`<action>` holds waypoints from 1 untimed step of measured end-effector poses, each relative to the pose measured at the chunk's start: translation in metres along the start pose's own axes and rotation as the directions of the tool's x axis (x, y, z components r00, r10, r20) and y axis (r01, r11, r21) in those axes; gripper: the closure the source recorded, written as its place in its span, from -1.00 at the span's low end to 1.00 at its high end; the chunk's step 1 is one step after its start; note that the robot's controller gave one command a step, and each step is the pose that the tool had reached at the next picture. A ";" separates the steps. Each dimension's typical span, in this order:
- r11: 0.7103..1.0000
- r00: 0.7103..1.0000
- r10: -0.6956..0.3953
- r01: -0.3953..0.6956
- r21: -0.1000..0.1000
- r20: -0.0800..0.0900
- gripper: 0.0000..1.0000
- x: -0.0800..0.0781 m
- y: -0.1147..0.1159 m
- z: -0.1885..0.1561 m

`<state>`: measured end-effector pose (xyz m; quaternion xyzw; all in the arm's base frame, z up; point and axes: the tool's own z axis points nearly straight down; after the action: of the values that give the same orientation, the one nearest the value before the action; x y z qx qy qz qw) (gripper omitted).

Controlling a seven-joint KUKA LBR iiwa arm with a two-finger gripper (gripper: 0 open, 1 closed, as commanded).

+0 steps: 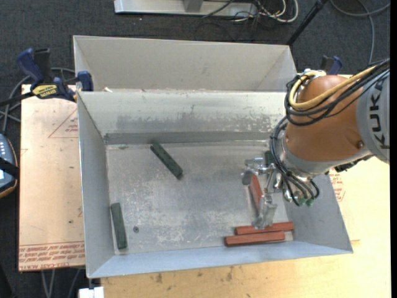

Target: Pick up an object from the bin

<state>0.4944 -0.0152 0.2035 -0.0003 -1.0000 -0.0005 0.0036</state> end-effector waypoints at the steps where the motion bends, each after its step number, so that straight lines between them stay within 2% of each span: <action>1: 0.985 0.985 -0.174 0.174 0.000 0.001 -1.00 0.006 -0.013 0.098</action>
Offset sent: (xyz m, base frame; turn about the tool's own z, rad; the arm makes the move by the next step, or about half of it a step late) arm -0.0053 -0.0131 -0.0942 -0.1769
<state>0.4876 -0.0279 0.1055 0.0872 -0.9962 -0.0009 0.0031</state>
